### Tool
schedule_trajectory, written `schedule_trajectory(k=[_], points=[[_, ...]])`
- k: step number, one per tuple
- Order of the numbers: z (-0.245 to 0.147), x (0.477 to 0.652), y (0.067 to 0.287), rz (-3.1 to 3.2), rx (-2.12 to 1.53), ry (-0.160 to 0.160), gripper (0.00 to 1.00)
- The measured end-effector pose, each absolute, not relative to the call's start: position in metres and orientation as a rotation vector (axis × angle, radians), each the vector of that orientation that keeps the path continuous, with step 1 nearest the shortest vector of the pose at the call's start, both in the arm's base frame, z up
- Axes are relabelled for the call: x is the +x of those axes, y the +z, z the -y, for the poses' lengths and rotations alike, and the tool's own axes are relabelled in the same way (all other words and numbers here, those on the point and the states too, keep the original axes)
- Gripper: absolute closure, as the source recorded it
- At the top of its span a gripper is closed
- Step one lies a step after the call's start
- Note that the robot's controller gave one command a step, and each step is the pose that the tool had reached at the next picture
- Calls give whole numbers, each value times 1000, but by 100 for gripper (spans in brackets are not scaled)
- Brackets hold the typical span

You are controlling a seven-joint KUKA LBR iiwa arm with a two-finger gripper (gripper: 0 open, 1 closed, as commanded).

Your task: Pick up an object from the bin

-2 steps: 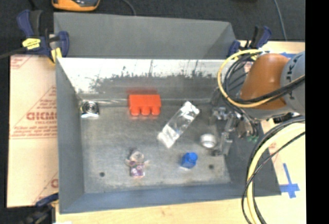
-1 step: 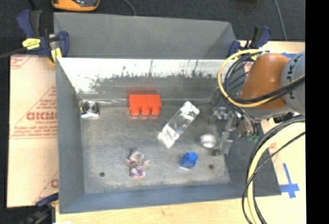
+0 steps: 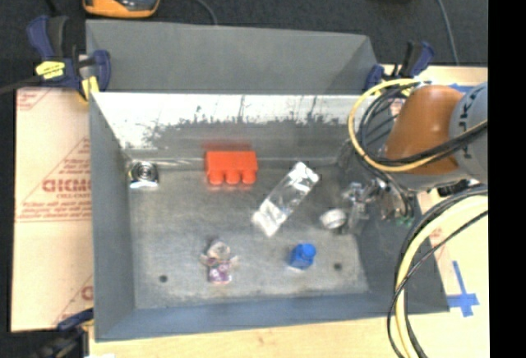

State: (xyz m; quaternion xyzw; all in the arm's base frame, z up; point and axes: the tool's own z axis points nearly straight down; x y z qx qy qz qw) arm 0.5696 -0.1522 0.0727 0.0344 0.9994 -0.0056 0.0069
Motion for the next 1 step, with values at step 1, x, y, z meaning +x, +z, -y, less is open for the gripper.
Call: schedule_trajectory(k=[1], points=[[154,572,113,-3132,112,-6,100]])
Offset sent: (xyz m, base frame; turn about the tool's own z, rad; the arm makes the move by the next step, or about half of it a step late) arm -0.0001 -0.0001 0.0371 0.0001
